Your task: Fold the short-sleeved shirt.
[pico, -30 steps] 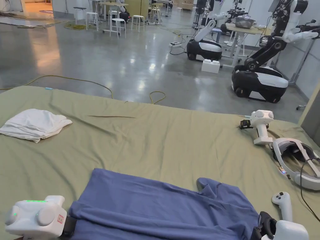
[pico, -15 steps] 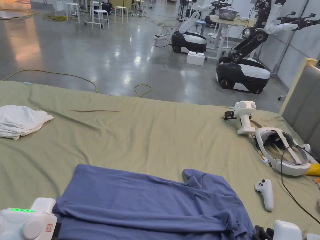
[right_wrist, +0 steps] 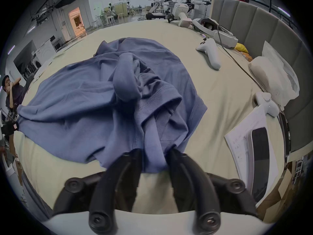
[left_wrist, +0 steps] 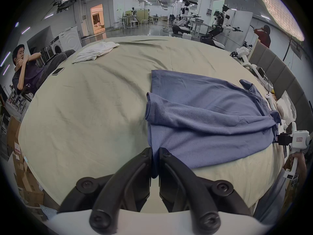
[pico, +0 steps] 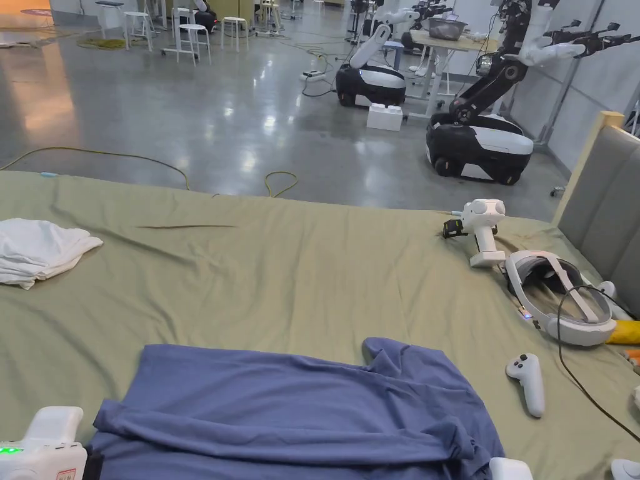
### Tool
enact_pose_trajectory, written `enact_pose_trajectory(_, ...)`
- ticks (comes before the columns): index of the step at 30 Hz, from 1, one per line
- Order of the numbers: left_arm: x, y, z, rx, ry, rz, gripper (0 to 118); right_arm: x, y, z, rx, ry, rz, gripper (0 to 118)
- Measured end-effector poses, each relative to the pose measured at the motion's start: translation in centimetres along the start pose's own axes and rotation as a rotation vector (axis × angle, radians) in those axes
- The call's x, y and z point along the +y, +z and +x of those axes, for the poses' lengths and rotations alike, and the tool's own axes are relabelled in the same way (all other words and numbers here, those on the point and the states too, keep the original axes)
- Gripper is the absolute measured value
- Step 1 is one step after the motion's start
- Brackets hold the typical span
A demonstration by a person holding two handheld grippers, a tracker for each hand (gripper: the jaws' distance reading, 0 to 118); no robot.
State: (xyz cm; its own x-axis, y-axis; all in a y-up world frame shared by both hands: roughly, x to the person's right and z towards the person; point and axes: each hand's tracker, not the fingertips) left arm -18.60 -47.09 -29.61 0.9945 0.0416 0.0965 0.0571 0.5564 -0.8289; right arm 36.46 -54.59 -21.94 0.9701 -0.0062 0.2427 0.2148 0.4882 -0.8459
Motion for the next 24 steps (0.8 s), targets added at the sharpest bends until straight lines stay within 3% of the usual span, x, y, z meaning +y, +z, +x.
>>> enact_pose_trajectory(2,-0.1,-0.1,-0.1,-0.002,0.004,-0.002,9,0.1,0.4,0.1,0.033,-0.008,0.020,10)
enact_pose_trajectory(4,-0.1,-0.1,-0.2,-0.008,0.012,-0.001,9,0.1,0.7,-0.1,0.029,0.001,0.013,8)
enact_pose_trajectory(9,0.2,0.8,-0.6,-0.025,0.027,0.022,9,0.4,3.5,0.2,0.025,0.011,0.053,6)
enact_pose_trajectory(12,0.7,2.4,-0.9,-0.023,0.022,0.055,9,1.0,6.3,0.3,-0.031,0.072,0.097,6)
enact_pose_trajectory(20,-0.7,6.6,-2.8,-0.013,0.041,0.099,8,0.0,11.8,0.5,-0.051,0.153,0.127,6)
enact_pose_trajectory(24,-4.0,7.7,-4.2,0.108,0.037,0.070,5,-2.8,12.0,0.8,-0.123,0.221,0.054,6)
